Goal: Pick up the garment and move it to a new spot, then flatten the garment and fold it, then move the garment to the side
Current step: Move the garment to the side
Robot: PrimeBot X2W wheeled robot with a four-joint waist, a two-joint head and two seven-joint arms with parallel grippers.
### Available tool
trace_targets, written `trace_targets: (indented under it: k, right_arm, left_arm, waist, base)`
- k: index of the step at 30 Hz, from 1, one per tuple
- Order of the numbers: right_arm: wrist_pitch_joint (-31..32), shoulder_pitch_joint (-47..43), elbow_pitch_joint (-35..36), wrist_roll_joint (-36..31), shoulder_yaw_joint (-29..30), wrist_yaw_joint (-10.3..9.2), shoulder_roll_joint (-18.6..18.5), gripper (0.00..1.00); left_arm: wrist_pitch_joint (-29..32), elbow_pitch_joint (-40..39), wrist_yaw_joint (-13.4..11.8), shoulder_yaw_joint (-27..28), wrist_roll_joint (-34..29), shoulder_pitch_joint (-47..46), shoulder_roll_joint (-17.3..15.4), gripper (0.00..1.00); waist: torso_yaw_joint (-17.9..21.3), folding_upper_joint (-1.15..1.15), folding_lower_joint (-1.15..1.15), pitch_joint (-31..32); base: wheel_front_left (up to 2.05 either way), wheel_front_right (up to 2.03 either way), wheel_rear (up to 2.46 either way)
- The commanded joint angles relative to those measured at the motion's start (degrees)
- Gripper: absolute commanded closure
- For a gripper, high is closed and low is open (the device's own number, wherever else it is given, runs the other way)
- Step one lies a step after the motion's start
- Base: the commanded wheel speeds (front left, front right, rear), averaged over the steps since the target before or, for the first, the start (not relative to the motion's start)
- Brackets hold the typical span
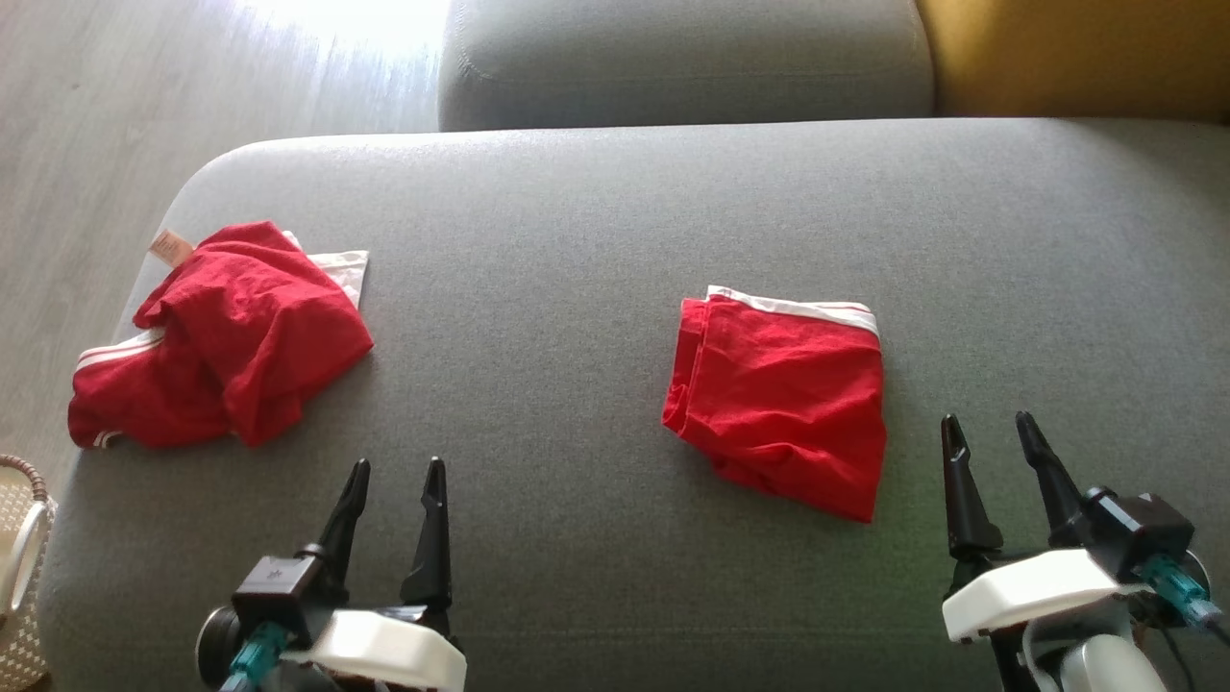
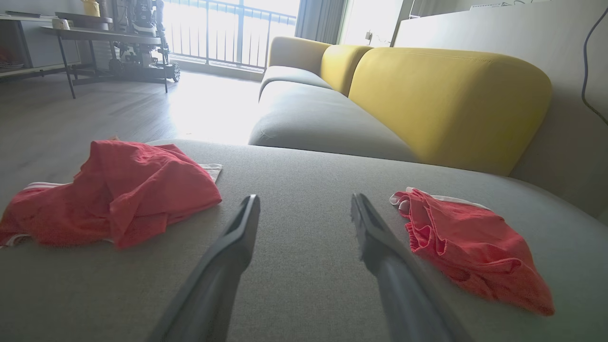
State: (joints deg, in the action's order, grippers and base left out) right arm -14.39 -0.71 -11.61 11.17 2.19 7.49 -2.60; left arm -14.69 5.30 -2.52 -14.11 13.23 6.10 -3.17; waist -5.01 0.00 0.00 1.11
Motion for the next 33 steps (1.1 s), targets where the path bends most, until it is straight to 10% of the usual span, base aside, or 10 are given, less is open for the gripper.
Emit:
trace_targets:
  k: [1, 33]
  right_arm:
    - [-0.6, 2.4, 1.7, 0.3, -1.3, 0.00, -0.3, 0.00]
    - [10.4, 22.1, -25.9, 9.8, 2.6, 0.00, -0.3, 0.00]
  left_arm:
    - [-0.3, -1.8, -0.1, 1.6, -0.2, -2.0, 0.3, 0.00]
    - [-0.3, -0.5, 1.0, -5.2, -0.3, -7.9, 0.3, 0.00]
  waist:
    - [-0.1, 0.00, 0.00, 0.0]
    - [-7.6, 0.00, 0.00, -10.2]
  base:
    - [0.00, 0.00, 0.00]
    - [0.00, 0.00, 0.00]
